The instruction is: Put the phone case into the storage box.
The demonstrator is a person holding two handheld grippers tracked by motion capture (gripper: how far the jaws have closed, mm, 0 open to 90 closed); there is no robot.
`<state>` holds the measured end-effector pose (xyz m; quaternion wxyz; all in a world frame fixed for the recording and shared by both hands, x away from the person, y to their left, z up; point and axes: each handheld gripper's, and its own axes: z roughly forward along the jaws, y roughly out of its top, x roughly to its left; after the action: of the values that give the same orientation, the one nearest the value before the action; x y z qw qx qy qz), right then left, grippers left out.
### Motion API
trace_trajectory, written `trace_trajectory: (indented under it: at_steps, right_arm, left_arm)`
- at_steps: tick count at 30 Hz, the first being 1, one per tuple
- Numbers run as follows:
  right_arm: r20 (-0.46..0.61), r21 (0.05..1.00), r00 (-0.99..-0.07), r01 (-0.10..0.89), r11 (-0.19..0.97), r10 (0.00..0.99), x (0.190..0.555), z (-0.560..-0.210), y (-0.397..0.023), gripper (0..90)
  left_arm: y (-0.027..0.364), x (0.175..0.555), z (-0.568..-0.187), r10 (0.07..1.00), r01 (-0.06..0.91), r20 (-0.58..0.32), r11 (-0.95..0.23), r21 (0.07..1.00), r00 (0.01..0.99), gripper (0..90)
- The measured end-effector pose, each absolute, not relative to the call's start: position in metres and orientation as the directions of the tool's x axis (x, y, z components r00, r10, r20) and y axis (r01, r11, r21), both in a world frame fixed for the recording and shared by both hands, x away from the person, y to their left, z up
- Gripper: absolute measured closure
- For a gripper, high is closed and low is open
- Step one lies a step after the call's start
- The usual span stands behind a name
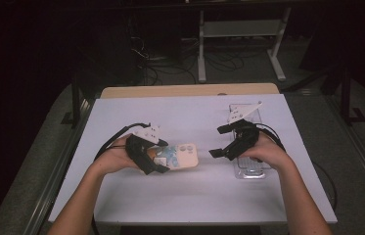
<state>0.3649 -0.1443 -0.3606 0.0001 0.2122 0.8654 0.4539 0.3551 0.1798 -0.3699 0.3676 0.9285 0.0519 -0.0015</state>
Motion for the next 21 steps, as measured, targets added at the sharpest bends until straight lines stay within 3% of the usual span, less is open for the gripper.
trace_trajectory:
  at_steps: [21]
  right_arm:
    - [0.212, 0.785, -0.93, 0.346, 0.514, 0.301, 0.358, -0.36, -0.131, 0.0]
  left_arm:
    - [0.172, 0.349, -0.37, 0.06, 0.078, -0.05, -0.724, 0.685, 0.997, 11.5]
